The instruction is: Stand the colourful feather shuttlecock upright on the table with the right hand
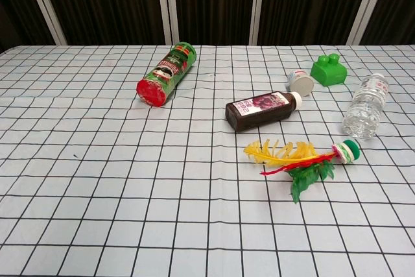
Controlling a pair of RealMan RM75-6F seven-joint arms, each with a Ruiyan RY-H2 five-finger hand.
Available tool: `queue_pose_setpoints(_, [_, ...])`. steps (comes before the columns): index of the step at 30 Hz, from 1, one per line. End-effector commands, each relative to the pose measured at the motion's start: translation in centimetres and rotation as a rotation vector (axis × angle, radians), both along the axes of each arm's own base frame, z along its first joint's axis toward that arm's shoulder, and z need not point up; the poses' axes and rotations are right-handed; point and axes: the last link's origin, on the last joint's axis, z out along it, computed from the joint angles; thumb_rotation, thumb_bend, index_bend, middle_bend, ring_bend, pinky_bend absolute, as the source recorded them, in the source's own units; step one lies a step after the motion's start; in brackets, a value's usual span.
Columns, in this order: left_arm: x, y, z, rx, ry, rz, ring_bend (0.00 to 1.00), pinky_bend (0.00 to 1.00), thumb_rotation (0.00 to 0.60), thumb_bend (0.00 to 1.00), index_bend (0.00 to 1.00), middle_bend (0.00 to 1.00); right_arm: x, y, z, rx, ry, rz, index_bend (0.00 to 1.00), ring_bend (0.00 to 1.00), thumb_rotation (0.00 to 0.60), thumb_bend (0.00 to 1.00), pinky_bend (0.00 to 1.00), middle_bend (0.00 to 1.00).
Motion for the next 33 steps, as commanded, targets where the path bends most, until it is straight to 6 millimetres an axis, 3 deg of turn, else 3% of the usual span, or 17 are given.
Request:
queue_pose_setpoints(1, [0.0, 0.0, 0.0, 0.000, 0.000, 0.000, 0.00, 0.00, 0.600, 0.00, 0.00, 0.00, 0.0, 0.0, -0.1, 0.002, -0.004, 0.001, 0.00, 0.00, 0.600, 0.31, 0.00, 0.00])
queue_pose_setpoints(5, [0.0, 0.0, 0.0, 0.000, 0.000, 0.001, 0.00, 0.00, 0.600, 0.00, 0.00, 0.00, 0.2, -0.1, -0.3, 0.007, -0.018, 0.006, 0.00, 0.00, 0.600, 0.31, 0.00, 0.00])
queue_pose_setpoints(9, [0.0, 0.0, -0.1, -0.002, -0.001, 0.000, 0.00, 0.00, 0.600, 0.00, 0.00, 0.00, 1.7, -1.1, -1.1, 0.027, -0.099, 0.063, 0.02, 0.00, 0.600, 0.31, 0.00, 0.00])
queue_pose_setpoints(14, [0.1, 0.1, -0.1, -0.005, -0.002, 0.001, 0.00, 0.00, 0.600, 0.00, 0.00, 0.00, 4.4, -3.1, -2.8, 0.075, -0.222, 0.155, 0.26, 0.00, 0.600, 0.31, 0.00, 0.04])
queue_pose_setpoints(17, [0.1, 0.1, -0.2, -0.005, -0.002, 0.003, 0.00, 0.00, 0.600, 0.00, 0.00, 0.00, 6.3, -4.6, -4.5, 0.110, -0.278, 0.198, 0.37, 0.00, 0.600, 0.31, 0.00, 0.14])
queue_pose_setpoints(23, [0.0, 0.1, 0.0, -0.002, -0.010, 0.008, 0.00, 0.00, 0.600, 0.00, 0.00, 0.00, 9.4, -6.9, -9.1, 0.195, -0.346, 0.221, 0.48, 0.00, 0.600, 0.31, 0.00, 0.21])
queue_pose_setpoints(33, [0.0, 0.2, 0.0, -0.013, -0.015, 0.012, 0.00, 0.00, 0.600, 0.00, 0.00, 0.00, 12.4, -8.0, -17.5, 0.302, -0.392, 0.182, 0.51, 0.00, 0.600, 0.31, 0.00, 0.23])
